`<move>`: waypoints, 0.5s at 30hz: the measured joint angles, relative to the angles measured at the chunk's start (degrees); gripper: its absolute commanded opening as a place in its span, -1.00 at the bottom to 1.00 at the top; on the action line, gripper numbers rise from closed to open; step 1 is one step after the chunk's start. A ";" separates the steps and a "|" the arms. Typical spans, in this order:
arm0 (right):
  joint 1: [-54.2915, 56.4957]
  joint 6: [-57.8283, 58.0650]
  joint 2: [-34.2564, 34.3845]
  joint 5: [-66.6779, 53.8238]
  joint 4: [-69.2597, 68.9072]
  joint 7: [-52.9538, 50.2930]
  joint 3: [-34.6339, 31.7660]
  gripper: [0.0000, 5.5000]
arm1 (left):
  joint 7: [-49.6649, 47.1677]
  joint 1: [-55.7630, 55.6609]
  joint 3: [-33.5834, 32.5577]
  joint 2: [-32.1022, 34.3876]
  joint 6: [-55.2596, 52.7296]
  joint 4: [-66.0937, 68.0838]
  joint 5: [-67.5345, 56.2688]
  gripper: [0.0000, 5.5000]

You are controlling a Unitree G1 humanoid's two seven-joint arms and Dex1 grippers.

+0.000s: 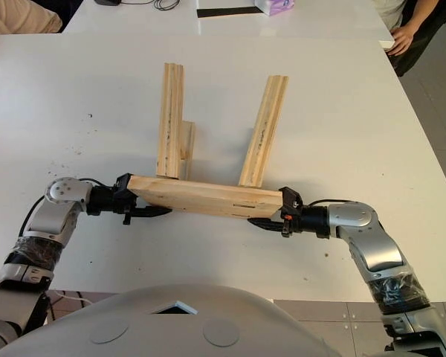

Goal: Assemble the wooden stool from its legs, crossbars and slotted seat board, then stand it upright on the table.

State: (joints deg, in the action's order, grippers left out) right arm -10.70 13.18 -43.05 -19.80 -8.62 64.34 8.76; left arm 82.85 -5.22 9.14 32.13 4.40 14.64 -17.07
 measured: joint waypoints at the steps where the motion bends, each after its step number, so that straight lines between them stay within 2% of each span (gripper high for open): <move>1: -0.16 0.34 -0.19 -0.10 -0.37 0.04 -0.11 -0.37 | 0.01 0.35 -0.08 0.15 -0.10 -0.61 -0.03 -0.35; 4: -0.25 3.47 -0.76 -0.16 -2.48 -0.37 -0.11 -0.37 | -0.98 2.60 -0.76 1.39 -3.71 -5.06 -0.26 -0.36; 8: -0.43 13.19 -2.06 -2.13 -10.10 -2.05 -1.26 -0.37 | -3.66 6.64 -2.74 4.57 -11.69 -14.85 -1.62 -0.36; 13: -2.17 33.24 -6.99 -17.05 -21.67 -2.93 -9.86 -0.37 | -4.28 8.20 -6.85 10.24 -27.75 -28.70 -9.24 -0.36; 15: -2.42 36.86 -9.79 -24.75 -22.91 -4.03 -12.58 -0.37 | -4.42 8.14 -8.32 12.16 -33.75 -31.85 -13.08 -0.36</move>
State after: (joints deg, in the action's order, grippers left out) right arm -13.12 50.04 -52.84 -44.56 -31.53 60.31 -3.82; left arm 78.43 2.91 0.82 44.29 -29.35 -17.22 -30.15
